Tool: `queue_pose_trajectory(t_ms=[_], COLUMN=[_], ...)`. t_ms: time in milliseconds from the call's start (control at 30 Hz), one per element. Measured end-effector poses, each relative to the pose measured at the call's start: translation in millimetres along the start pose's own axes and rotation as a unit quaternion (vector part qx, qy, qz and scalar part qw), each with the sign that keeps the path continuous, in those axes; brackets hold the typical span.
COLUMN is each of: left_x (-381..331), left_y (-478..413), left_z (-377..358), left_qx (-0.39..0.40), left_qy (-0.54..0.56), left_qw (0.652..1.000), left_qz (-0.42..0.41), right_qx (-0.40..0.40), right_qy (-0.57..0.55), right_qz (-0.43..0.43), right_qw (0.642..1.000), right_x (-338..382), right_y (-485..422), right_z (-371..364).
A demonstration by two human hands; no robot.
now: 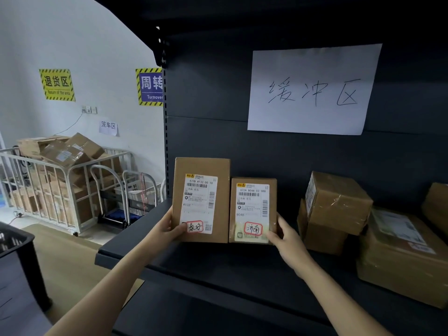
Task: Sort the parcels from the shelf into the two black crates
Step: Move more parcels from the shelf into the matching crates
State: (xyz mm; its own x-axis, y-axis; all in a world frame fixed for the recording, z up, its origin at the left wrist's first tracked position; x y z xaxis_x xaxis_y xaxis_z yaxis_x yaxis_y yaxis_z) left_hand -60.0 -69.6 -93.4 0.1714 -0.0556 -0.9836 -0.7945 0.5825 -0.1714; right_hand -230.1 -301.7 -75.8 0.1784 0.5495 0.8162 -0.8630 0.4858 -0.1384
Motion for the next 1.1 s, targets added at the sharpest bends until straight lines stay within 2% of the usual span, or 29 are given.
queue_pose_trajectory(t_ms=[400,833,1100], left_x=[-41,-64,-75], left_y=[29,98,140], left_z=[-13,-1,34], left_qx=[-0.019,-0.081,-0.130], left_qy=[-0.023,-0.065,-0.075], left_qw=[0.999,0.994,0.988], left_qz=[-0.031,-0.021,-0.033], right_qx=[-0.003,0.060,0.099], right_qy=[-0.028,-0.063,-0.071], right_qz=[0.029,0.086,0.122], right_qw=[0.999,0.992,0.985], right_x=[15,34,65], right_y=[19,43,49], right_z=[22,11,-20])
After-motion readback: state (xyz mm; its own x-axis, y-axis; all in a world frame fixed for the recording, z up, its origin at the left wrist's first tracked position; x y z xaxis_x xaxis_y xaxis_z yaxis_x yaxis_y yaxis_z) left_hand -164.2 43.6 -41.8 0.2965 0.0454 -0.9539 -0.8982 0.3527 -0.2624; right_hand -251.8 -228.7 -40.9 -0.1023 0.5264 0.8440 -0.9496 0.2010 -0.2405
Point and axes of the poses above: each hand's wrist, its own y-axis away from the middle knuckle, its own z-axis out of the back of the hand, x = y × z, the point moved 4 cm from there along -y, towards the middle knuckle, and after that the axes turned 8 degrees about y, right-handed, at the moved point
